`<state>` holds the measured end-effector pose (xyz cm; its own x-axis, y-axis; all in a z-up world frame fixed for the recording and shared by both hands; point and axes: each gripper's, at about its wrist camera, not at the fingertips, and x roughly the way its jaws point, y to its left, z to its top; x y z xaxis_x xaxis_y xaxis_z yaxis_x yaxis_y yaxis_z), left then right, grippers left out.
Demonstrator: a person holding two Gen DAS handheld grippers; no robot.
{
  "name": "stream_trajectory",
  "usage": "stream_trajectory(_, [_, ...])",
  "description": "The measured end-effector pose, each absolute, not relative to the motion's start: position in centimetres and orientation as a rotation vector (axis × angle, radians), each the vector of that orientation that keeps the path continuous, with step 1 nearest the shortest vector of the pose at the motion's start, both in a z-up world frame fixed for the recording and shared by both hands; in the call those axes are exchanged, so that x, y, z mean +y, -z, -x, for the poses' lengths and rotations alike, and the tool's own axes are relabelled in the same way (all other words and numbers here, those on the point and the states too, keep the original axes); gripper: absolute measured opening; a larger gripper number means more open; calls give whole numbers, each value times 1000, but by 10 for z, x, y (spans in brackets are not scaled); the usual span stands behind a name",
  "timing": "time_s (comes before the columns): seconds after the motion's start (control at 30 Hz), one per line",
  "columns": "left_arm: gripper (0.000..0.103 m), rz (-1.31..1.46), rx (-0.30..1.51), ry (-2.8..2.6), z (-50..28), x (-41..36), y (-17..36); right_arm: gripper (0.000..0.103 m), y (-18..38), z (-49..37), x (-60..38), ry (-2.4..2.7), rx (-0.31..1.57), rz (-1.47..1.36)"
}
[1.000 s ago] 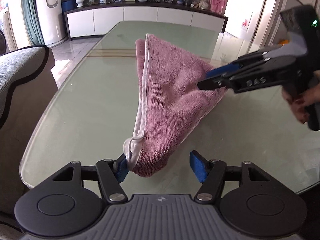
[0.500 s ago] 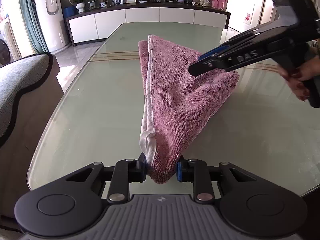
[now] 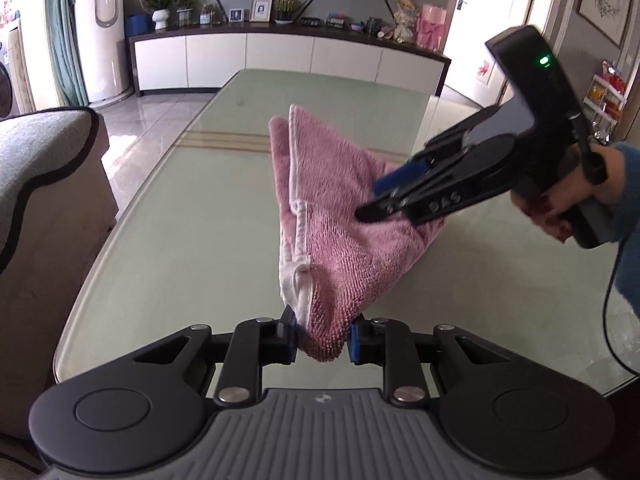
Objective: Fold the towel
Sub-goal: 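Hold the towel tip with the left gripper while the right gripper approaches the towel, then lift the towel flap with the left gripper, fold it over, and open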
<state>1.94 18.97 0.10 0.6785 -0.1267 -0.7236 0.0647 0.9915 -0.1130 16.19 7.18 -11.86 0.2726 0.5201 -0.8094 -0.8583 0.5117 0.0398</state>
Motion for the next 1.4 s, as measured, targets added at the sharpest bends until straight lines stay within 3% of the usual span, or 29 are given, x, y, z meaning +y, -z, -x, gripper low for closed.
stream_trajectory(0.3, [25,72,782,177,2,179,-34,39,109,-131,69,-1057,997,517])
stream_trajectory(0.5, [25,39,788,174,8,174,-32,39,92,-140,52,-1150,974,233])
stream_trajectory(0.7, [25,36,822,162,7,176,-24,40,116,-137,77,-1182,1056,285])
stream_trajectory(1.17, [25,55,799,165,4,181,-32,43,91,-166,26,-1084,955,238])
stream_trajectory(1.4, [26,27,764,170,-7,179,-43,35,93,-167,40,-1081,848,435])
